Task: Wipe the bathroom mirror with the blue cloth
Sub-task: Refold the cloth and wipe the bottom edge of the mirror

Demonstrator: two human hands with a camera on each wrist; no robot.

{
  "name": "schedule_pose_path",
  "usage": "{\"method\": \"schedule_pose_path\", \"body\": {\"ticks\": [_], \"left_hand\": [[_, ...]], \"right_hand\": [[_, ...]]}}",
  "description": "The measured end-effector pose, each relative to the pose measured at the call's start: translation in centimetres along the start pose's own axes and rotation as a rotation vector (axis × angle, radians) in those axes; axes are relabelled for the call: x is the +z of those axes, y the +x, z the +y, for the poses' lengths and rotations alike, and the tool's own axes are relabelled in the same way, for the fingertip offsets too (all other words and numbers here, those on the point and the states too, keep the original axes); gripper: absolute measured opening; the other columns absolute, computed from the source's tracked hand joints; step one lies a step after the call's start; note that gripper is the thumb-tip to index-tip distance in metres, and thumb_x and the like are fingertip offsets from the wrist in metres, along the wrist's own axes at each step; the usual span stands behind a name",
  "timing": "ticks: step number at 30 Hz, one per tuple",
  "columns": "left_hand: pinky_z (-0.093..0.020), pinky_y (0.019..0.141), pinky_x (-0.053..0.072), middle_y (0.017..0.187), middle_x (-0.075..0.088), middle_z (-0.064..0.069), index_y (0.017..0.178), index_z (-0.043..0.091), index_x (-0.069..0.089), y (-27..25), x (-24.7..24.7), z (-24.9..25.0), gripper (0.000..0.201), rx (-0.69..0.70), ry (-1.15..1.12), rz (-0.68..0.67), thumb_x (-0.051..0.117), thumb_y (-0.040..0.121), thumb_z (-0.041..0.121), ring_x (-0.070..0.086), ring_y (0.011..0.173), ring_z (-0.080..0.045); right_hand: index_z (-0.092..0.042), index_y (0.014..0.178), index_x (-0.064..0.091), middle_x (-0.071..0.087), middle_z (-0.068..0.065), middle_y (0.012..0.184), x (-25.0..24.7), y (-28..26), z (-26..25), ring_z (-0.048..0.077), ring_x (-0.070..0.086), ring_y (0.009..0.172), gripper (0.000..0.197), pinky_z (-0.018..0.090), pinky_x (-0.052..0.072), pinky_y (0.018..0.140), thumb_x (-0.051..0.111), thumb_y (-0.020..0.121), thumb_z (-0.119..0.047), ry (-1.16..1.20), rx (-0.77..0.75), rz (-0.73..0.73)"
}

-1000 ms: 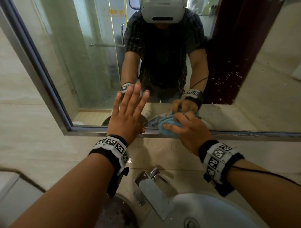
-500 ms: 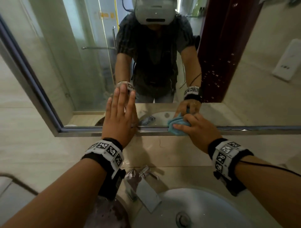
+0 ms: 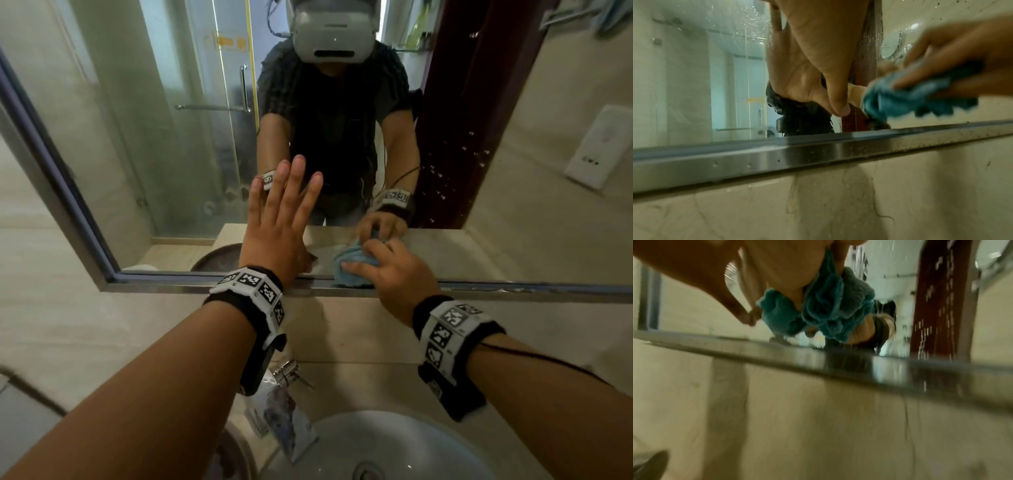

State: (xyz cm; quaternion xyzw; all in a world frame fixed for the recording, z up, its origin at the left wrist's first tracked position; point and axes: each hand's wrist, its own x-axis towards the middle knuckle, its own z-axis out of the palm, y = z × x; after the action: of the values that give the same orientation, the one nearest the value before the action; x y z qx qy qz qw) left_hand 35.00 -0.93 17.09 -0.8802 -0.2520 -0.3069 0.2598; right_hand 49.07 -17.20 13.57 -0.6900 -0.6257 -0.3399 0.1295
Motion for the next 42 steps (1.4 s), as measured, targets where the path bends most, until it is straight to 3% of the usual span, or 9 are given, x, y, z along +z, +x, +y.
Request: {"method": "schedule_pose_path", "body": {"ticks": [6,13,19,22,25,32,35,39,42], "left_hand": [[-0.050,0.114,-0.009,0.149,-0.035,-0.011,0.146,0.014,-0.021,0.1,0.7,-0.2,0.144,0.010,-0.006,0.005,0.073,0.053,0.071,-0.030,0.138,-0.028],[-0.050,0.112,-0.015,0.149,-0.034,-0.012,0.145,0.015,-0.024,0.1,-0.1,0.0,0.147,-0.014,-0.012,-0.060,0.076,0.051,0.066,-0.020,0.140,-0.031],[-0.050,0.111,-0.017,0.144,-0.042,-0.013,0.143,0.013,-0.029,0.2,-0.2,0.1,0.150,-0.014,0.010,-0.092,0.074,0.050,0.071,-0.025,0.138,-0.032],[-0.050,0.112,-0.015,0.149,-0.032,-0.015,0.144,0.013,-0.025,0.0,0.0,0.2,0.145,-0.010,0.012,-0.065,0.075,0.053,0.067,-0.024,0.139,-0.032],[-0.050,0.112,-0.012,0.151,-0.023,-0.016,0.144,0.013,-0.026,0.0,-0.1,0.2,0.145,-0.008,0.012,-0.057,0.076,0.054,0.063,-0.016,0.140,-0.033],[-0.050,0.112,-0.013,0.152,-0.016,-0.015,0.144,0.013,-0.026,0.0,0.0,0.2,0.149,-0.010,0.013,-0.068,0.074,0.049,0.071,-0.010,0.142,-0.033],[-0.051,0.113,-0.009,0.153,-0.014,-0.014,0.144,0.014,-0.024,0.0,0.2,0.1,0.146,0.005,-0.010,-0.049,0.074,0.052,0.069,-0.009,0.142,-0.033],[-0.050,0.111,-0.012,0.151,-0.021,-0.015,0.142,0.015,-0.029,0.1,0.1,0.1,0.145,0.004,0.006,-0.072,0.070,0.054,0.072,-0.014,0.140,-0.032],[-0.051,0.110,-0.012,0.150,-0.031,-0.014,0.140,0.014,-0.032,0.1,-0.2,0.1,0.147,-0.002,0.009,-0.073,0.069,0.053,0.075,-0.017,0.139,-0.033]], "right_hand": [[-0.024,0.126,0.059,0.050,0.012,0.121,-4.6,7.1,0.7,0.030,0.044,0.097,0.047,0.030,0.041,0.079,0.053,0.081,-0.009,0.022,0.275,0.345],[-0.018,0.112,0.068,0.061,0.019,0.109,-0.8,-0.1,0.0,0.034,0.057,0.081,0.042,0.039,0.055,0.062,0.079,0.072,-0.012,0.022,0.077,0.046],[-0.020,0.127,0.058,0.052,0.015,0.117,-6.0,6.0,2.3,0.034,0.046,0.098,0.049,0.024,0.034,0.085,0.057,0.082,0.000,0.077,0.402,0.422],[-0.018,0.120,0.064,0.057,0.019,0.114,-2.2,2.9,0.9,0.037,0.052,0.092,0.048,0.041,0.049,0.074,0.069,0.074,-0.004,0.006,0.142,0.194],[-0.018,0.108,0.070,0.062,0.017,0.105,0.8,-1.9,0.8,0.031,0.056,0.072,0.051,0.037,0.052,0.057,0.086,0.061,-0.008,-0.066,-0.032,-0.076],[-0.020,0.125,0.059,0.048,0.013,0.120,-5.0,5.0,2.0,0.027,0.037,0.097,0.042,0.034,0.046,0.075,0.050,0.084,-0.013,0.075,0.253,0.291],[-0.021,0.129,0.055,0.047,0.016,0.126,-2.9,4.3,0.4,0.034,0.043,0.104,0.047,0.040,0.046,0.082,0.038,0.086,-0.027,0.066,0.248,0.184],[-0.020,0.114,0.067,0.062,0.016,0.107,1.9,-2.2,-0.4,0.032,0.056,0.073,0.054,0.038,0.052,0.055,0.083,0.064,-0.011,-0.040,-0.020,-0.145],[-0.018,0.110,0.068,0.062,0.018,0.105,0.5,-1.4,0.7,0.032,0.056,0.072,0.050,0.038,0.052,0.053,0.084,0.063,-0.009,0.001,-0.042,-0.104]]}}
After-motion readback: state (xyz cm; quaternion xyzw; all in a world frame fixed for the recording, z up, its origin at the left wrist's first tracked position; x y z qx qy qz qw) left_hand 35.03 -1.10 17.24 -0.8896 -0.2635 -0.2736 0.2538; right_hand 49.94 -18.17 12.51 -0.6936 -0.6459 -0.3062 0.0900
